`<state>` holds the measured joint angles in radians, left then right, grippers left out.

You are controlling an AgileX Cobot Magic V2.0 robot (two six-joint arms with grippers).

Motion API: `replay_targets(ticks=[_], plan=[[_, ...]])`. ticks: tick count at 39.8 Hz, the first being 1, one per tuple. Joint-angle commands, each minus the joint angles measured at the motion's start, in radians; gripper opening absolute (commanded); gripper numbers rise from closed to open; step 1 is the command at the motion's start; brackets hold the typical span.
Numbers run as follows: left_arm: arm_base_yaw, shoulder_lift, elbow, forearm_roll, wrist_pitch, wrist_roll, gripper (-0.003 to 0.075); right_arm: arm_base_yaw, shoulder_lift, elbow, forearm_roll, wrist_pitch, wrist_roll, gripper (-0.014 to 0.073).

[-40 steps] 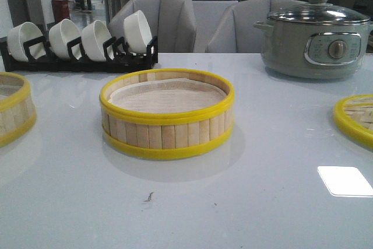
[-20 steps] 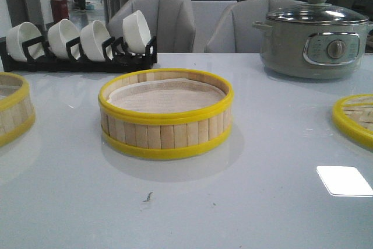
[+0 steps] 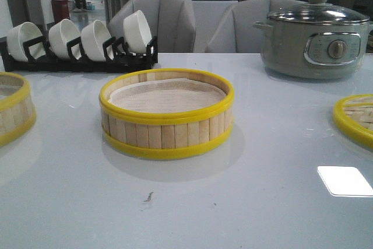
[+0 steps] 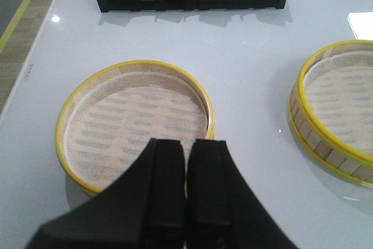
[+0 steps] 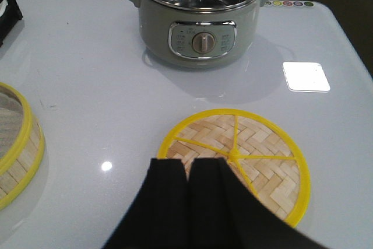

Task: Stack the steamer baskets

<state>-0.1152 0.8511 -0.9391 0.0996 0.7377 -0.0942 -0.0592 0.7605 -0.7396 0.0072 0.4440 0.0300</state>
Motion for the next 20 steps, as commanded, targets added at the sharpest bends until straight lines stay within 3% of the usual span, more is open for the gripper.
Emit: replay_targets(ticks=[1, 5, 10, 13, 20], plan=[[-0.004, -0.005, -0.037, -0.001, -0.097, -0.004, 0.0085, 0.001, 0.005, -0.038, 0.007, -0.069, -0.004, 0.0077], [-0.004, -0.005, -0.037, -0.001, -0.090, -0.004, 0.0085, 0.003, 0.016, -0.038, 0.007, -0.066, -0.004, 0.0161], [-0.004, -0.005, -0.037, -0.003, -0.069, -0.004, 0.0085, 0.011, 0.043, -0.038, 0.007, -0.080, -0.004, 0.0411], [-0.004, -0.005, -0.037, -0.003, -0.073, -0.001, 0.0111, 0.011, 0.056, -0.038, 0.007, -0.097, -0.004, 0.0480], [-0.004, 0.006, -0.037, -0.003, -0.155, -0.001, 0.0382, 0.011, 0.058, -0.038, 0.007, -0.108, -0.004, 0.0479]])
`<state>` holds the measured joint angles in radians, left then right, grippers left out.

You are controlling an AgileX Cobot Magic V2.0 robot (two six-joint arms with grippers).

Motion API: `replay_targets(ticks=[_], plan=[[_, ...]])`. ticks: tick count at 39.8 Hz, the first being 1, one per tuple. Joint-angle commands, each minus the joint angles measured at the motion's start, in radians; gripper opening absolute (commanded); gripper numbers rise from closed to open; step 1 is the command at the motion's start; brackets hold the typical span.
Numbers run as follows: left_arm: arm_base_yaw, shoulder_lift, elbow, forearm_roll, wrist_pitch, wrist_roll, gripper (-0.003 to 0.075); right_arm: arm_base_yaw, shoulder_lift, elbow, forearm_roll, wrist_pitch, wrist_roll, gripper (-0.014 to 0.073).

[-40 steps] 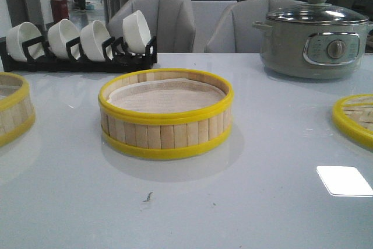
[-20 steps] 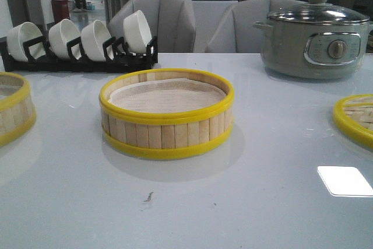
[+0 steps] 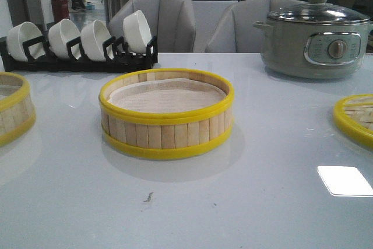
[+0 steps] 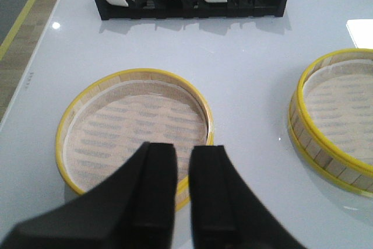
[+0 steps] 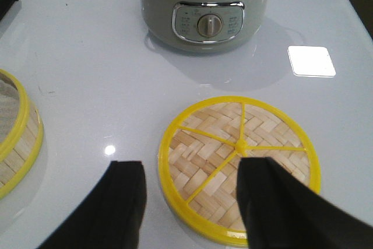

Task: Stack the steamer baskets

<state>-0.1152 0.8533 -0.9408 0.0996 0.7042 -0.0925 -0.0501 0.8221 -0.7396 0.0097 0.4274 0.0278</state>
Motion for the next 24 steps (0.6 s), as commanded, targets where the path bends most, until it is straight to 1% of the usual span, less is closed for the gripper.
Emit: replay_targets(ticks=[1, 3, 5, 10, 14, 24], plan=[[-0.004, 0.009, -0.035, -0.003, -0.129, -0.003, 0.0428, 0.002, -0.002, -0.038, 0.004, -0.091, -0.002, 0.0479], [-0.004, 0.027, -0.035, -0.003, -0.136, -0.003, 0.0486, 0.002, 0.002, -0.038, 0.004, -0.091, -0.002, 0.0479], [-0.004, 0.048, -0.035, -0.010, -0.132, -0.003, 0.0504, 0.002, 0.004, -0.038, 0.004, -0.089, -0.002, 0.0479], [-0.004, 0.130, -0.035, -0.028, -0.122, -0.003, 0.0501, 0.002, 0.004, -0.038, 0.005, -0.084, -0.002, 0.0477], [-0.004, 0.222, -0.045, -0.040, -0.145, -0.003, 0.0477, 0.002, 0.004, -0.038, 0.016, -0.083, -0.002, 0.0477], [-0.004, 0.499, -0.181, -0.040, -0.105, -0.003, 0.0464, 0.002, 0.004, -0.038, 0.019, -0.084, -0.002, 0.0477]])
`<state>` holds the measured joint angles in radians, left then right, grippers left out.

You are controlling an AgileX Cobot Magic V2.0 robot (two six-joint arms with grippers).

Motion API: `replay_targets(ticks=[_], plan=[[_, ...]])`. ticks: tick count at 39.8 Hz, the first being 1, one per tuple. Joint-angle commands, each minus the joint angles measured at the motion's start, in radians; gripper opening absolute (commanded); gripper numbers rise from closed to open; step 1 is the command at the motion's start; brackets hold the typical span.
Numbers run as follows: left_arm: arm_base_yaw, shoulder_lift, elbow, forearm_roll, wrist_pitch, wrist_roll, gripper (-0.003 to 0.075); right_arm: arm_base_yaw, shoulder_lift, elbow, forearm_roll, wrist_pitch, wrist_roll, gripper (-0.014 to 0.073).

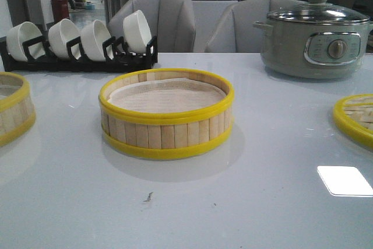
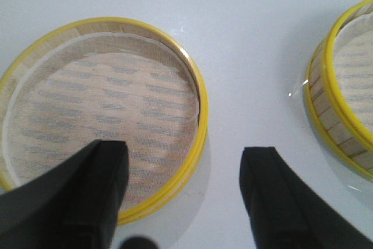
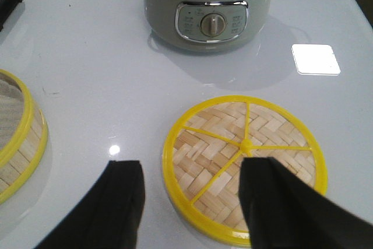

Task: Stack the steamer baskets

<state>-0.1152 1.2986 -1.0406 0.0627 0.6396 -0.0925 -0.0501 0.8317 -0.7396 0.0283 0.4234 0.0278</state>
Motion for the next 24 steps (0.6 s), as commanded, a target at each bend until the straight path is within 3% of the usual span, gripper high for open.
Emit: replay_targets(ticks=[1, 15, 24], plan=[[-0.004, 0.076, -0.095, -0.003, -0.036, -0.003, 0.0464, 0.002, -0.005, -0.038, 0.000, -0.080, -0.002, 0.0477], [-0.004, 0.374, -0.310, -0.024, 0.025, -0.003, 0.0464, 0.002, -0.005, -0.038, 0.000, -0.079, -0.002, 0.0477], [-0.004, 0.508, -0.359, -0.063, 0.038, -0.003, 0.0464, 0.002, -0.005, -0.038, 0.001, -0.079, -0.002, 0.0477]])
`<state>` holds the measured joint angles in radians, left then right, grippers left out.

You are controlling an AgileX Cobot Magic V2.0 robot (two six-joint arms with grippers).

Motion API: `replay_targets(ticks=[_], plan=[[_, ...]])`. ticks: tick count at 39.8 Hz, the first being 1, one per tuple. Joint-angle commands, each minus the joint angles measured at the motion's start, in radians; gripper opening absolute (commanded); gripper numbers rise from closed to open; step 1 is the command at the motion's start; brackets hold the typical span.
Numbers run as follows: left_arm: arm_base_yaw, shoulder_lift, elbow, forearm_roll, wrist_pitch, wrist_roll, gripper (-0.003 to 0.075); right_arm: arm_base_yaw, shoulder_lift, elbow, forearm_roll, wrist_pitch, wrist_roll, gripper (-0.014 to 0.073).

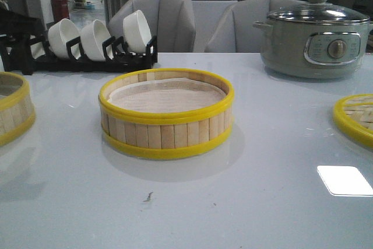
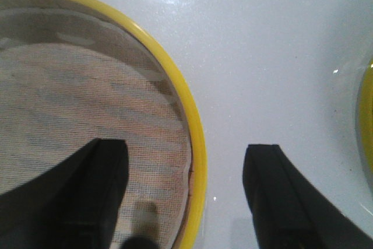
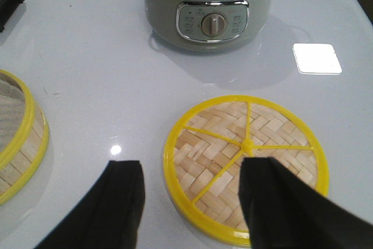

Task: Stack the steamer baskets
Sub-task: 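Lift the basket with the left gripper and carry it over the middle basket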

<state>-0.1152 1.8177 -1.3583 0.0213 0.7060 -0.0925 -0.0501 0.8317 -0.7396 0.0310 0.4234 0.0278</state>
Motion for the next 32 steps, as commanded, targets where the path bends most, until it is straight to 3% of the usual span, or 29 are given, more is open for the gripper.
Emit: replay_targets(ticks=[1, 10, 13, 17, 20, 32], plan=[[-0.004, -0.001, -0.041, -0.021, -0.029, -0.003, 0.0464, 0.002, -0.005, -0.038, -0.001, -0.079, -0.002, 0.0477], [-0.005, 0.065, -0.041, -0.033, -0.017, -0.003, 0.0408, 0.002, -0.005, -0.038, 0.000, -0.078, -0.002, 0.0477], [-0.005, 0.063, -0.041, -0.033, -0.021, -0.003, 0.0320, 0.002, -0.005, -0.038, 0.013, -0.078, -0.002, 0.0477], [-0.005, 0.058, -0.061, -0.033, -0.013, -0.003, 0.0067, 0.002, -0.005, -0.038, 0.041, -0.079, -0.002, 0.0477], [-0.005, 0.058, -0.088, -0.033, 0.006, -0.003, 0.0108, 0.002, -0.005, -0.038, 0.052, -0.079, -0.002, 0.0477], [-0.156, 0.034, -0.344, -0.014, 0.158, -0.003, 0.0087, 0.002, -0.005, -0.038, 0.052, -0.080, -0.002, 0.0477]])
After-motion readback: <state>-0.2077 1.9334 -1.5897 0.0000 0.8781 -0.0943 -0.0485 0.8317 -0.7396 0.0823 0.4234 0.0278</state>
